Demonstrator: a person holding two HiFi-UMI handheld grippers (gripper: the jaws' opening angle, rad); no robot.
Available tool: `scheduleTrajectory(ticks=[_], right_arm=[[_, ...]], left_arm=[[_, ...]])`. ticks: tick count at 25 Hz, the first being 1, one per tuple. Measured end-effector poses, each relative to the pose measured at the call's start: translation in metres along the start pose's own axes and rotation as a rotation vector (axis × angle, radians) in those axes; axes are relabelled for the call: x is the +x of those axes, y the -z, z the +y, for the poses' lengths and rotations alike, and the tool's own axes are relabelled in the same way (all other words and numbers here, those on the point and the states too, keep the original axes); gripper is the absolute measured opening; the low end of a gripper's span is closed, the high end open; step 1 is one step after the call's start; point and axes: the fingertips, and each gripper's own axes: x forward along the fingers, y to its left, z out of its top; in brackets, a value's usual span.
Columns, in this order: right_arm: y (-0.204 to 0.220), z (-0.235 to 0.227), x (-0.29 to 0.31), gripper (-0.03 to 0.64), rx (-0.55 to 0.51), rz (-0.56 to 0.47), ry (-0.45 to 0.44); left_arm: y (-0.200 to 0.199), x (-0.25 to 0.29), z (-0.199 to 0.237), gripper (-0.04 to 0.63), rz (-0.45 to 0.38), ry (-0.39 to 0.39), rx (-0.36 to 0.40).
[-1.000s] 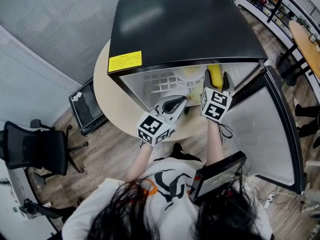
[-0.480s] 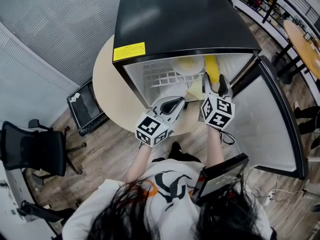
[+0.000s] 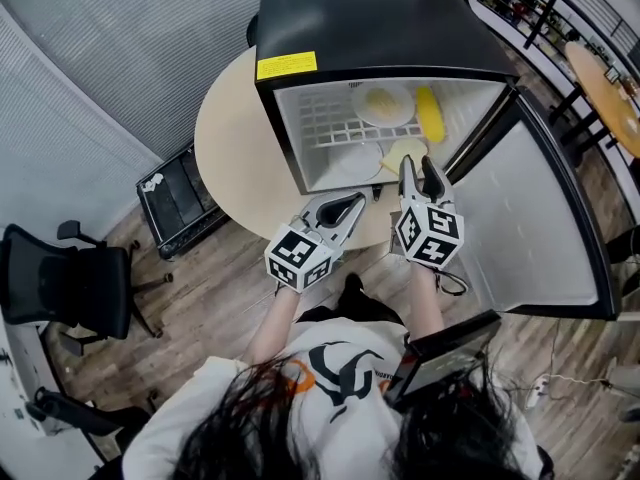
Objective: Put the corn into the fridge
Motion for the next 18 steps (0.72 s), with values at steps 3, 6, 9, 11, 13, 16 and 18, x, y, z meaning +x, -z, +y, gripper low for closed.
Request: scheduleTrajectory(ticks=[3,6,9,11,13,16,18], right_arm=[[0.010,0.016,-0.018,0.147,0.006,0.016,-0.030],[0.018,0.030,-0.034,0.141,0.021,0.040,-0.078],[0.026,0.038,-0.054,0.141,0.025,0.061,-0.104],[0.031,0.037,-0.069,0.140,0.013,0.067,-0.089],[0.036,0.036,-0.081,0.140,0.008,0.071,-0.076],[0.041,0.035,-0.096,0.140,0.014,0.080,-0.071],[0.043,0.035,-0.107,0.141,0.009,0.087,-0.071]], left_arm=[[0.004,-0.016,-0.010,0.011,0.004,-0.004,0.000],[0.007,-0.030,-0.020,0.011,0.011,-0.005,-0.004],[0.015,-0.044,-0.033,0.011,0.024,-0.002,-0.014],[0.023,-0.053,-0.043,0.011,0.034,0.003,-0.023],[0.028,-0.058,-0.051,0.012,0.041,0.011,-0.030],[0.031,-0.062,-0.061,0.012,0.043,0.021,-0.036],[0.032,-0.062,-0.068,0.012,0.040,0.027,-0.039]])
